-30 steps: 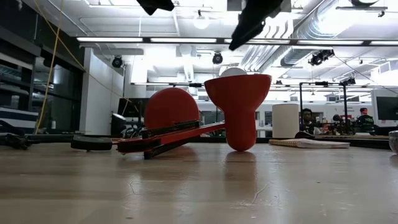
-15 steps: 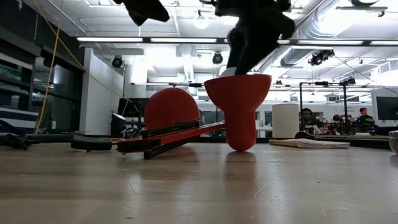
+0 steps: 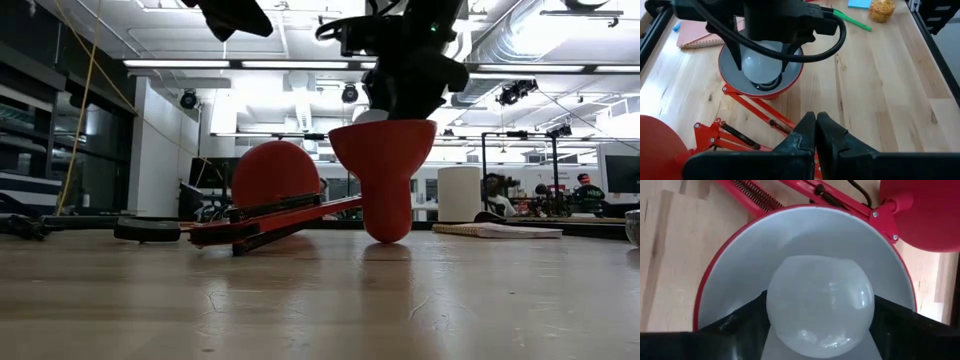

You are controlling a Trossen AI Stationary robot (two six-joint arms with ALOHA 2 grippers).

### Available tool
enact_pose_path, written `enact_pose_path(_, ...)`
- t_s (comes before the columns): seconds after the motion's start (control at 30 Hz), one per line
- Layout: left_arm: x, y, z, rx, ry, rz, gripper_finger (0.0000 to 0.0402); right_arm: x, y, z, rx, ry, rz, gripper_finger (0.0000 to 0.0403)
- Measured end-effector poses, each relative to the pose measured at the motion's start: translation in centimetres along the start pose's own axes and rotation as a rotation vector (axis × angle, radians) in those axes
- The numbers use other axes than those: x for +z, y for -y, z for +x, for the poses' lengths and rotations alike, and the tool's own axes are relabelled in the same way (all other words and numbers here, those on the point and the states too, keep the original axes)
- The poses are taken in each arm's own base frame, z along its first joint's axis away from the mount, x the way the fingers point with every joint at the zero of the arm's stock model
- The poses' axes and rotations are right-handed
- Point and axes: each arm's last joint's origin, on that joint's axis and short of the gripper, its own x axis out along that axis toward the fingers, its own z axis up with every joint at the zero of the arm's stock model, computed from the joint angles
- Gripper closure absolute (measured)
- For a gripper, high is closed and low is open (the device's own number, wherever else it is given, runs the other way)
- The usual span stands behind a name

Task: Screw lightbulb
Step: Remove the lightbulb from the lamp

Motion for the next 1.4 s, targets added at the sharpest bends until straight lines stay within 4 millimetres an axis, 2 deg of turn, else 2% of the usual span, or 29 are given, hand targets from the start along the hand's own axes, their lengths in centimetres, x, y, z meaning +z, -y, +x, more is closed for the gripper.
enact_pose_path(0.2,0.0,0.0,0.0,0.001,-0.001,0.0,0.0401,0.3,0.3,-0.7,-0.01,0.012,-0.017,0.0186)
enact_pose_path(0.43,0.0,0.0,0.0,0.004,-0.002,0.003,0.0401,1.9,1.3,-2.6,-0.037,0.089,-0.03,0.0187)
enact_pose_path(0.57,0.0,0.0,0.0,0.005,-0.003,0.011,0.0401,1.8,1.5,-2.7,-0.034,0.079,-0.033,0.0187)
enact_pose_path(0.67,-0.2,-0.1,0.0,0.009,-0.027,0.025,0.0401,1.6,1.7,-3.5,-0.033,0.084,-0.005,0.0187)
enact_pose_path(0.77,-0.6,-0.2,-0.4,0.033,-0.059,0.049,0.0401,1.7,2.3,-6.0,-0.037,0.12,0.035,0.0187)
enact_pose_path(0.87,-0.6,-0.7,-1.5,0.065,-0.055,0.08,0.0401,1.9,3.2,-9.4,-0.068,0.189,0.102,0.0187)
enact_pose_path(0.97,-0.3,-1.5,-3.4,0.113,0.012,0.067,0.0401,1.8,4.1,-13.0,-0.114,0.277,0.201,0.0188)
enact_pose_path(1.03,-0.6,-2.0,-4.5,0.125,0.103,0.019,0.0401,1.3,4.5,-14.7,-0.126,0.318,0.282,0.0188)
enact_pose_path(1.1,-1.8,-2.5,-5.3,0.122,0.207,-0.067,0.0401,0.6,4.8,-15.8,-0.133,0.342,0.346,0.0188)
enact_pose_path(1.2,-4.7,-2.8,-5.7,0.084,0.391,-0.215,0.0401,-0.9,4.6,-16.7,-0.126,0.347,0.421,0.0189)
enact_pose_path(1.4,-11.0,-3.2,-5.4,-0.016,0.664,-0.416,0.0401,-2.3,3.7,-17.6,-0.097,0.364,0.526,0.0189)
